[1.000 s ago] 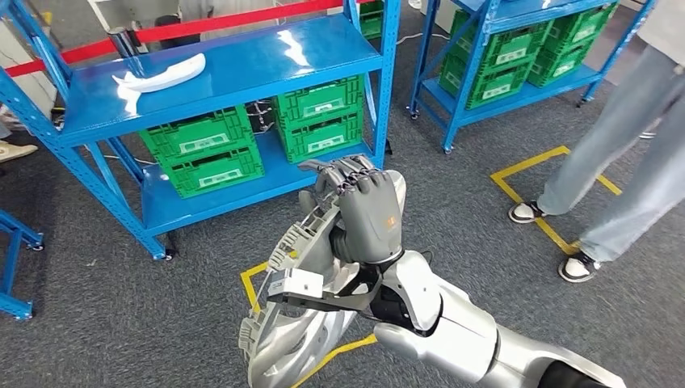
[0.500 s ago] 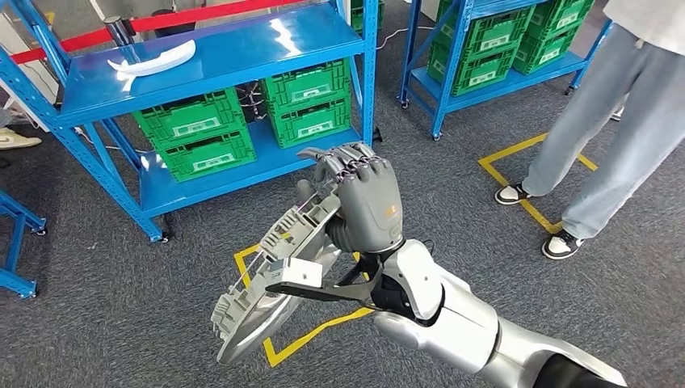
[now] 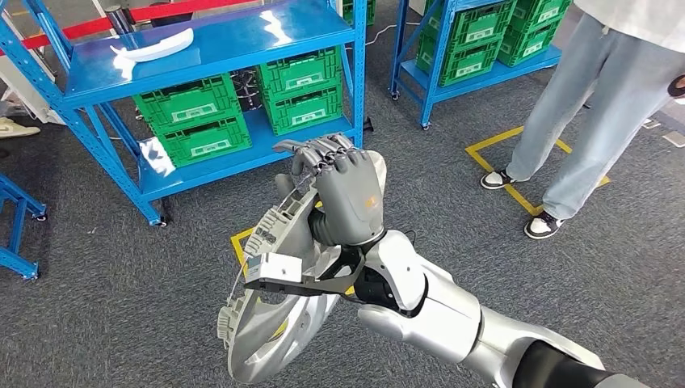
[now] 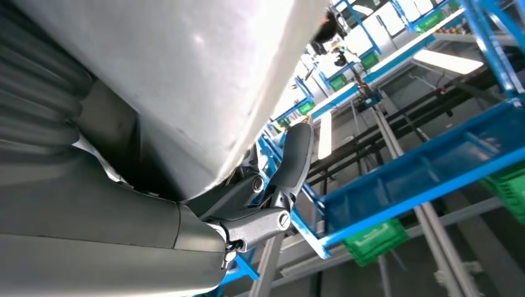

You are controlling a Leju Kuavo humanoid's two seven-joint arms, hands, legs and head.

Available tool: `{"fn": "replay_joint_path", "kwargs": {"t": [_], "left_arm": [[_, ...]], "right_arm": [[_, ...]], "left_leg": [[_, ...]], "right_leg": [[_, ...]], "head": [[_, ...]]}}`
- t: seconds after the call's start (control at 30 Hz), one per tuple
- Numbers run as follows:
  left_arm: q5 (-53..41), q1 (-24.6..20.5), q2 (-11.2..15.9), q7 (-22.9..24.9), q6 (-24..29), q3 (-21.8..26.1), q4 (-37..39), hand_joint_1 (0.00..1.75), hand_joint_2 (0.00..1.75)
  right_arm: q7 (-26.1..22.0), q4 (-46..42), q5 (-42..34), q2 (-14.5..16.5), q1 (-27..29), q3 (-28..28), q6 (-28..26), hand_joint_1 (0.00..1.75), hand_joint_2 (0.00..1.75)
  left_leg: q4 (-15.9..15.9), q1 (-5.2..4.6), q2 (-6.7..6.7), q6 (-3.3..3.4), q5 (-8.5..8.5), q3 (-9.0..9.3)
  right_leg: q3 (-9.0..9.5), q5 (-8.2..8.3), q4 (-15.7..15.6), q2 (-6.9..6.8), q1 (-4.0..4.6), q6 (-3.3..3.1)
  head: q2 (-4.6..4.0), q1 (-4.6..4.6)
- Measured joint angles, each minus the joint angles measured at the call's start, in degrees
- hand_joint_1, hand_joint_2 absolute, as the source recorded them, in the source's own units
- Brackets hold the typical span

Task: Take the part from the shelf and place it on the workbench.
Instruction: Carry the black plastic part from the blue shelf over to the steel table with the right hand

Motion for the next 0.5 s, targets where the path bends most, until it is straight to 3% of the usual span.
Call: {"fn": "replay_joint_path", "kwargs": {"t": [0.03,0.1,0.13,0.17,0.2,0.23,0.27,0.33,0.37,0.4,0.47,0.5], "left_arm": [[0.0,0.0,0.0,0.0,0.0,0.0,0.0,0.00,1.75],[-0.1,0.1,-0.1,-0.1,-0.2,0.1,0.0,0.00,1.75],[-0.2,0.1,-0.1,-0.4,-0.5,0.1,0.0,0.00,1.75],[-0.3,0.1,-0.2,-0.6,-0.8,0.1,0.0,0.00,1.75],[-0.4,0.1,-0.2,-0.9,-1.1,0.1,0.1,0.00,1.75],[-0.5,0.1,-0.2,-1.0,-1.3,0.1,0.1,0.00,1.75],[-0.5,0.1,-0.2,-1.1,-1.5,0.1,0.1,0.00,1.75],[-0.6,0.0,-0.3,-1.1,-1.6,0.1,0.1,0.00,1.75],[-0.7,0.0,-0.3,-1.1,-1.7,0.1,0.0,0.00,1.75],[-0.9,0.1,-0.3,-1.0,-1.7,0.1,0.0,0.00,1.75],[-1.2,0.1,-0.2,-1.0,-1.7,0.1,0.1,0.00,1.75],[-1.3,0.2,-0.2,-1.0,-1.7,0.1,0.1,0.00,1.75]], "right_arm": [[0.0,0.1,0.0,0.0,-0.1,0.0,0.0,1.75,1.75],[0.1,0.4,0.1,0.0,-0.2,0.0,0.2,1.75,1.75],[0.2,0.6,0.4,0.0,-0.2,0.1,0.3,1.75,1.75],[0.3,0.8,0.8,0.0,-0.2,0.1,0.3,1.75,1.75],[0.3,1.0,1.2,0.0,0.0,0.2,0.3,1.75,1.75],[0.4,1.1,1.6,0.0,0.1,0.2,0.3,1.75,1.75],[0.4,1.1,1.9,-0.1,0.2,0.3,0.3,1.75,1.75],[0.4,1.2,2.3,-0.1,0.3,0.3,0.2,1.75,1.75],[0.4,1.2,2.5,-0.1,0.4,0.3,0.1,1.75,1.75],[0.4,1.2,2.8,-0.1,0.6,0.3,0.0,1.75,1.75],[0.5,1.2,3.6,-0.1,1.0,0.3,-0.2,1.75,1.75],[0.5,1.2,3.9,-0.1,1.2,0.3,-0.3,1.75,1.75]], "left_leg": [[-0.2,0.21,0.15,0.36,0.95,-0.88],[0.0,0.20,0.25,0.73,2.46,-3.00],[0.1,0.19,0.29,0.72,3.20,-4.13],[0.3,0.20,0.36,0.67,3.95,-5.24],[0.5,0.23,0.46,0.55,4.67,-6.38],[0.9,0.28,0.54,0.39,5.32,-7.53],[1.4,0.32,0.58,0.17,5.85,-8.56],[2.8,0.24,0.54,-0.35,6.52,-10.22],[3.3,0.17,0.50,-0.68,6.82,-10.66],[3.5,0.16,0.46,-1.03,7.14,-10.89],[3.6,0.35,0.31,-1.78,7.53,-11.16],[4.4,0.47,0.21,-2.16,6.64,-11.59]], "right_leg": [[-0.77,-2.61,2.0,0.13,0.02,0.19],[-2.44,-8.30,9.0,0.27,-0.02,0.53],[-3.01,-9.20,12.8,0.29,-0.03,0.71],[-3.13,-8.53,15.7,0.31,-0.02,0.84],[-2.52,-6.69,16.9,0.31,-0.02,0.91],[-0.93,-4.69,16.1,0.30,-0.03,0.93],[1.81,-3.91,13.3,0.28,-0.03,0.90],[8.56,-6.53,4.5,0.25,0.15,0.40],[10.83,-8.35,1.1,0.21,0.28,-0.01],[11.91,-9.47,-0.8,0.18,0.48,-0.50],[11.59,-9.06,-1.1,-0.16,0.45,-1.49],[11.30,-8.58,-1.2,-0.36,0.35,-1.96]], "head": [[0.00,-0.02],[-0.01,0.07],[-0.01,0.08],[-0.01,0.07],[-0.01,0.08],[-0.01,0.09],[-0.01,0.09],[0.00,0.17],[0.00,0.18],[0.00,0.18],[0.00,0.09],[0.00,-0.02]]}}
